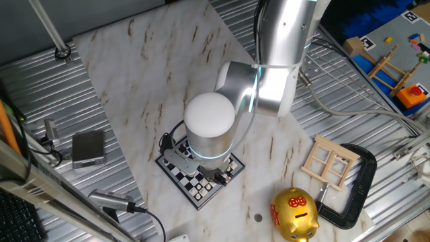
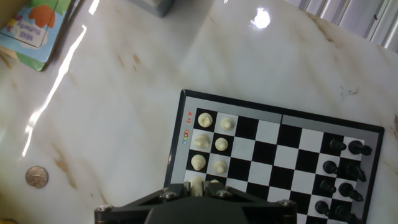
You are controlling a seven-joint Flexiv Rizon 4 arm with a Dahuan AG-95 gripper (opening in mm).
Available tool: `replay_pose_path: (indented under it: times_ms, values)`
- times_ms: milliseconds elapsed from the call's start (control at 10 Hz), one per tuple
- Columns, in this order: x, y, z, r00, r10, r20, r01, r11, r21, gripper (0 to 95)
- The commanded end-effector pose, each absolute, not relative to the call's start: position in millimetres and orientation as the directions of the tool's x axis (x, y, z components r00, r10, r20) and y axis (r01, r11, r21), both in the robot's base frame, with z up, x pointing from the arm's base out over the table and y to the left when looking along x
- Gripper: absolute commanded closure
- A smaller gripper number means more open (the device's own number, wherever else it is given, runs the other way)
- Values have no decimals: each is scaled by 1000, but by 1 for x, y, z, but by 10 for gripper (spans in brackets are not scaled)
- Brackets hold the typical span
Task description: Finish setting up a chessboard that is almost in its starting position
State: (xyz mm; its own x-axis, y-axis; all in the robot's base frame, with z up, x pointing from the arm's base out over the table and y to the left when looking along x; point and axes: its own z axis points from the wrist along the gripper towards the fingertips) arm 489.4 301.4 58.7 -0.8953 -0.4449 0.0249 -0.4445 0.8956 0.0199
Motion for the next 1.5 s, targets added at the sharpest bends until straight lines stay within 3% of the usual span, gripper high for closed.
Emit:
replay_pose_path:
  times_ms: [100, 1500]
  values:
    - [489, 302, 58, -894, -447, 25, -447, 895, 19, 950]
    - [490, 302, 49, -888, -459, 18, -458, 889, 17, 950]
